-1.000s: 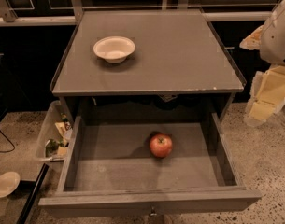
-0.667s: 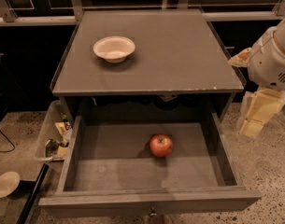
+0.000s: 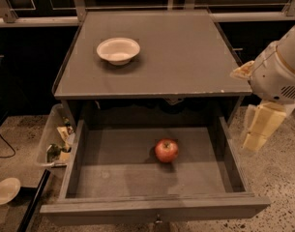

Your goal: Pick apple from top drawer and place on counter

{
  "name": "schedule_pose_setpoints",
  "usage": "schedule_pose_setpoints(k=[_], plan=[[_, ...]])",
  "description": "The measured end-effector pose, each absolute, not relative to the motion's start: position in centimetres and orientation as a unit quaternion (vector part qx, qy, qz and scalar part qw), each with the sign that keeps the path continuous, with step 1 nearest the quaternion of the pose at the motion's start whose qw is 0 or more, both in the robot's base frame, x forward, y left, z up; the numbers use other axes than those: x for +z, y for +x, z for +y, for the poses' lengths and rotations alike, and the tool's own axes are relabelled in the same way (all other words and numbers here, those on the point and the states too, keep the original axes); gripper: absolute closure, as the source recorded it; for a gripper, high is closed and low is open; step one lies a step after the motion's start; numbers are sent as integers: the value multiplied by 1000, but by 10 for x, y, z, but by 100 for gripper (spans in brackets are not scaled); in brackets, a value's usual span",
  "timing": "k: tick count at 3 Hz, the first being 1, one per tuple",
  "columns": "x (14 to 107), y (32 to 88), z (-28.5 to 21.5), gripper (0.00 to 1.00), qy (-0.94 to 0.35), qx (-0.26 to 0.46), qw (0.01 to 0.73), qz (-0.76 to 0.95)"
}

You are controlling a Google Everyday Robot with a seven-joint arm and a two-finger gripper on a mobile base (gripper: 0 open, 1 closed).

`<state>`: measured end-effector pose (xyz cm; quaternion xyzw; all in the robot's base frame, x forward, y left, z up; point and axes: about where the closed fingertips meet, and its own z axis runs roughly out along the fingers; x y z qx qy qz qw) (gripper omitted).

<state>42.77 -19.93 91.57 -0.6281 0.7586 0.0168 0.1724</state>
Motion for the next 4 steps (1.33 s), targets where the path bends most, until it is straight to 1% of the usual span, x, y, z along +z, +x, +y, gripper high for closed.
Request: schedule_pose_setpoints(k=[1,2,4], plan=[[896,423,-187,0,-630,42,172,756],[844,421,-161,0,-636,74,165,750],[759,413,-134,0,-646,117,167,736]])
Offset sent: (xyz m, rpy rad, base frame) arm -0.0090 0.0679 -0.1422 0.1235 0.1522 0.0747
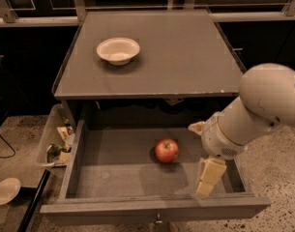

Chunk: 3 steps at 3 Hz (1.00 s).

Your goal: Pick apple from top drawer and place on counter

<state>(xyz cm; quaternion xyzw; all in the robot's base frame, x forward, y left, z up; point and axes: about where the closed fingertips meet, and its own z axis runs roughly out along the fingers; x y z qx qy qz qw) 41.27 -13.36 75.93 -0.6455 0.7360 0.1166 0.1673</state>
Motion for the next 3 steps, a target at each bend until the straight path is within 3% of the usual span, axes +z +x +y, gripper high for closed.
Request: schedule_pose_setpoints(k=[3], plan=[[716,442,-123,0,-638,135,212,728]])
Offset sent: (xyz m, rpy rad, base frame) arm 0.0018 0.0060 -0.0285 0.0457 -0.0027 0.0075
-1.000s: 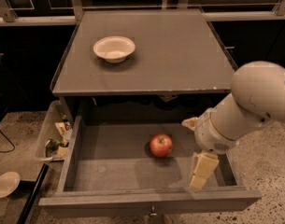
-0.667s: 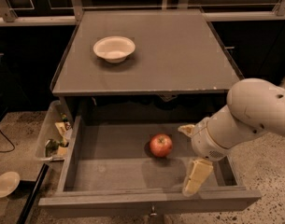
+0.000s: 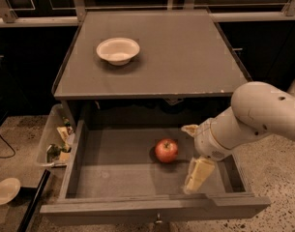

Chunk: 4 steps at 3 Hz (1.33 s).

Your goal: Pick apple from top drawer and place on counter

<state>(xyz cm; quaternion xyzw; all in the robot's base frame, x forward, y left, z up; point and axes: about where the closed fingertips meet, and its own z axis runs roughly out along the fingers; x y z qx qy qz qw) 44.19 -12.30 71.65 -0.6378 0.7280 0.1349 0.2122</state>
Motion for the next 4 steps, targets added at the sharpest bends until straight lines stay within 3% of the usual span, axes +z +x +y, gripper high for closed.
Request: schedule_pose_setpoints(k=[4], plan=[[659,522,-104,0,-608,162,302,716]])
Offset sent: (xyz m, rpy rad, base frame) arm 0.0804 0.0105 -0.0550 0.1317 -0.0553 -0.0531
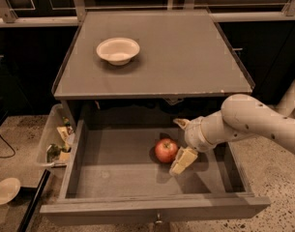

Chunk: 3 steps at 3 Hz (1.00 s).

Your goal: Pick apple from top drawer and place on counter

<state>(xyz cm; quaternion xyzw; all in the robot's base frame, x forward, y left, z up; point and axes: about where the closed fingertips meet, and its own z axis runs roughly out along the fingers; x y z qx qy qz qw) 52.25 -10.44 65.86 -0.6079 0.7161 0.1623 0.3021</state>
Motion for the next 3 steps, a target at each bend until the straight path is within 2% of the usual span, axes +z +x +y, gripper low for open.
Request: schedule_pose_setpoints(k=[3], plan=[[622,537,-96,0,-600,191,297,718]])
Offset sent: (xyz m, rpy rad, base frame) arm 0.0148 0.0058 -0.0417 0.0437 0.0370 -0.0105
